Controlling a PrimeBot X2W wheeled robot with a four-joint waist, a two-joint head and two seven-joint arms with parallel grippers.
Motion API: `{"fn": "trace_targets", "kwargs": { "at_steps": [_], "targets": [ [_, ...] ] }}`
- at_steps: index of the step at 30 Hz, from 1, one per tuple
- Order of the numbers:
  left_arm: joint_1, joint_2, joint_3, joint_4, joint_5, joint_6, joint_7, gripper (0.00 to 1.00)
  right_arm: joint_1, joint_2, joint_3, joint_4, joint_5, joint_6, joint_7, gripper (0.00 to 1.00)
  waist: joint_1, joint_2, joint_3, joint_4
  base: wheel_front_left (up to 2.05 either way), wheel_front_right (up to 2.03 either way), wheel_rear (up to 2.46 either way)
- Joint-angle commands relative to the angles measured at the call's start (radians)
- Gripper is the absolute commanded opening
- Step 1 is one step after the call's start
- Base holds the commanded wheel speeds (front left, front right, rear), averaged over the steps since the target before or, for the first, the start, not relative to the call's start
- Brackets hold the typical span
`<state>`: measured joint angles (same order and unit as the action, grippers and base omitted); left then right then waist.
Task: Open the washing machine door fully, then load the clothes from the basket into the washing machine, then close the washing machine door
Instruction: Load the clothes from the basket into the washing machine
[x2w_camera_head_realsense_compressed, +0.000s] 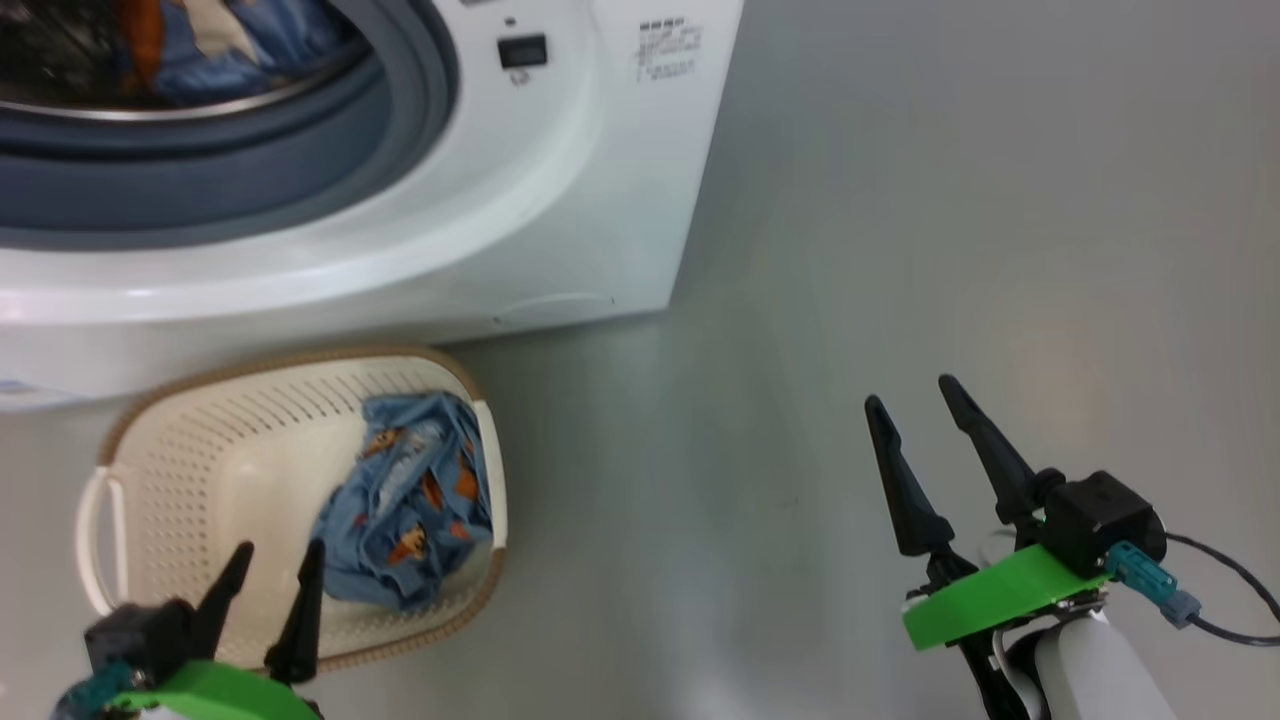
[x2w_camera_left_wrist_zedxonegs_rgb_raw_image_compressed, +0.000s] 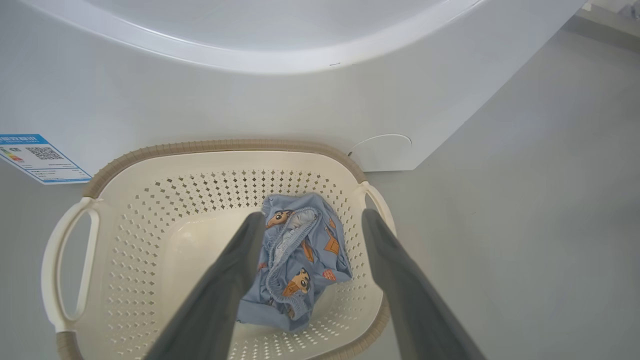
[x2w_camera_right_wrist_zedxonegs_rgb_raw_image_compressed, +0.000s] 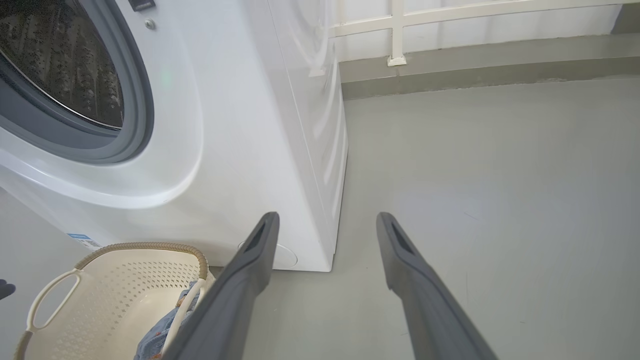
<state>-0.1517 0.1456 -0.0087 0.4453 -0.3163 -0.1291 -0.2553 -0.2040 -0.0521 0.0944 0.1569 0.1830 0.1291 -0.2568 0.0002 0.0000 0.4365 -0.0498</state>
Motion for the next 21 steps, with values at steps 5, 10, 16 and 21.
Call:
{"fn": "trace_targets", "kwargs": {
  "at_steps": [5,10,16,21],
  "targets": [
    [-0.088,0.08,0.003,0.053,-0.046,-0.001,-0.006,1.0,-0.036,0.002,0.044,-0.036,0.004,0.002,-0.005,1.0,-0.0002,0.0,0.155,-0.046,0.0,0.0,0.0],
    [-0.152,0.135,-0.03,0.114,-0.086,-0.001,-0.006,1.0,-0.054,0.002,0.053,-0.053,0.022,0.002,-0.005,1.0,-0.0002,0.0,0.217,-0.075,0.0,0.0,0.0],
    [-0.211,0.194,-0.093,0.181,-0.159,-0.001,-0.006,1.0,-0.068,0.002,0.062,-0.069,0.043,0.002,-0.005,1.0,-0.0002,0.0,0.284,-0.106,0.0,0.0,0.0],
    [-0.256,0.247,-0.138,0.223,-0.21,-0.001,-0.006,1.0,-0.079,0.002,0.075,-0.083,0.065,0.002,-0.005,1.0,-0.0002,0.0,0.341,-0.13,0.0,0.0,0.0]
  ]
}}
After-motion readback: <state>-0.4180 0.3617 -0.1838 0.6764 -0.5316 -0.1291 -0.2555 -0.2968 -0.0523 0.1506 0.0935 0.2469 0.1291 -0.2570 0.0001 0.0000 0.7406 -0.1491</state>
